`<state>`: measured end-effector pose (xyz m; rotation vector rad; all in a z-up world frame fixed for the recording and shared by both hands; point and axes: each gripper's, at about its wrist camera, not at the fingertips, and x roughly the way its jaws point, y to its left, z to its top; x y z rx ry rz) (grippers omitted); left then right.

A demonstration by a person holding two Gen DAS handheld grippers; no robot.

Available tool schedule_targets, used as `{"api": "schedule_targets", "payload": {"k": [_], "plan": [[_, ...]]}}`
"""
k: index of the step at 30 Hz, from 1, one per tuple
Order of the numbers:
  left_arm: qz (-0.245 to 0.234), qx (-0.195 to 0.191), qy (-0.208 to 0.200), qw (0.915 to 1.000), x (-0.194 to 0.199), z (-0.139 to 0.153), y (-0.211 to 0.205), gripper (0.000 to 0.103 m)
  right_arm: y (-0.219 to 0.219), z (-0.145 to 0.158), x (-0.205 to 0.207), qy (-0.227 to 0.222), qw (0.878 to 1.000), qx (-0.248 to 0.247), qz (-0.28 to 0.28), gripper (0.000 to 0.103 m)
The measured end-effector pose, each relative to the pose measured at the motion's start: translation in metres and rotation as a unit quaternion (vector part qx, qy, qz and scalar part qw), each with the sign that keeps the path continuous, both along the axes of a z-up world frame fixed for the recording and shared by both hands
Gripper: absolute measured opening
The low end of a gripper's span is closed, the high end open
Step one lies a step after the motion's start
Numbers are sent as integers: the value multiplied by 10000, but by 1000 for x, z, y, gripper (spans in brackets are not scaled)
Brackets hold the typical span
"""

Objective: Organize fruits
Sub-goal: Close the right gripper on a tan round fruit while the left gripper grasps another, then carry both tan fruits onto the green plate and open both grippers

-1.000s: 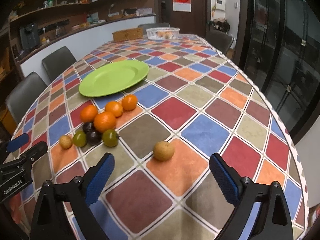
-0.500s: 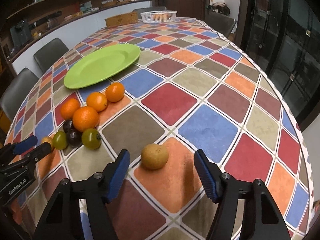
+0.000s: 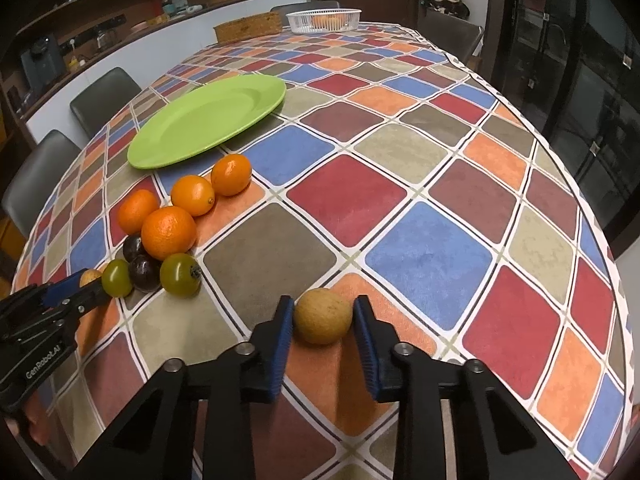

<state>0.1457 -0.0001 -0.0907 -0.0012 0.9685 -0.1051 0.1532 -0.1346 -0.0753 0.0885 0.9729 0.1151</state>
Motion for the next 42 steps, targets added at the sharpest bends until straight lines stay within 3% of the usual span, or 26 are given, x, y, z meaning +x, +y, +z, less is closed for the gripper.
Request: {"api": "schedule_targets", "payload": {"k": [14,21,33,42], "plan": [[-77,-198,-335,9992,-17,29,4,28,11,33,-13,-397,9977,245,484,31],[-173,-219,-509,9983,-8,46,8,28,26,52,-7,-639,9937,348,849,31],[-290,-356,-540,9975,42,61,15,28,50,73,43,-751,9867,560,1332,31],[-254,-331,-502,9979,94,57,27,28,72,67,95,-623,9830,428,1670,31]]}}
